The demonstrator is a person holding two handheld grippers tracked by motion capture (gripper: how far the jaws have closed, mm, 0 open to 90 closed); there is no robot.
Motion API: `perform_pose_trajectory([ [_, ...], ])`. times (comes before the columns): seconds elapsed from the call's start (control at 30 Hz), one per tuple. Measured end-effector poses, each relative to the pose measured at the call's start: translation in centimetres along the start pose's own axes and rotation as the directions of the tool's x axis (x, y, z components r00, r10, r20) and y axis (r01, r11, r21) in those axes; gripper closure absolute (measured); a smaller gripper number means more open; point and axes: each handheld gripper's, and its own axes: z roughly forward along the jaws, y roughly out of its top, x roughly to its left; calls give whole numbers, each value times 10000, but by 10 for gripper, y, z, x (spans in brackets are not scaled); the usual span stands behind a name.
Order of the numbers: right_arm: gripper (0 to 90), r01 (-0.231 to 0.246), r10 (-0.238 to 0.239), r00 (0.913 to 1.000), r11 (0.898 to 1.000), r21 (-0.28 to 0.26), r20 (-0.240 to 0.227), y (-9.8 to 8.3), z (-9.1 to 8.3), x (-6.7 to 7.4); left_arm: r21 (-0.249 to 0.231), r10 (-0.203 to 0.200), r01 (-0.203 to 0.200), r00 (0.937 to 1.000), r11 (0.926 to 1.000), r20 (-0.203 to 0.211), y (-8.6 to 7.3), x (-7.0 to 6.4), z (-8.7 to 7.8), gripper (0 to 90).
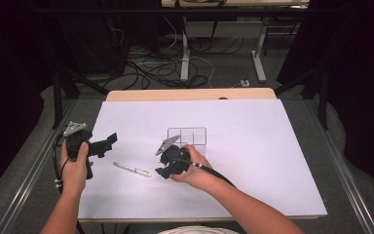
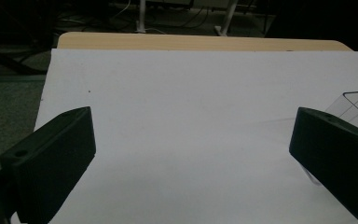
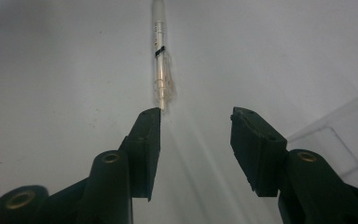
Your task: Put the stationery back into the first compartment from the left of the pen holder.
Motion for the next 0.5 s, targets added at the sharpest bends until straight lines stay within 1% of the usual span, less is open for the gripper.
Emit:
perform_pose_trajectory([
  [0.07,536,-14,14,10000,10000,63,-85,4,6,2,-19,0,0,10000,10000,6,0,1,0,1],
  [0.13,543,154,-153,9998,9999,59,-112,8,11,4,10,4,-5,10000,10000,10,0,1,-1,2],
  [0.3,557,282,-278,9992,9995,133,-277,18,24,9,1,-7,7,10000,10000,36,0,1,-1,1],
  [0.37,561,403,-398,9986,9991,144,-344,21,29,10,-12,-11,11,10000,10000,44,0,1,-1,1],
  [0.4,563,383,-376,9985,9991,182,-392,23,31,11,-24,-11,11,10000,10000,42,0,1,-1,1],
  [0.5,581,580,-570,9976,9980,238,-398,28,38,13,15,-16,16,10000,10000,57,0,2,-1,1],
])
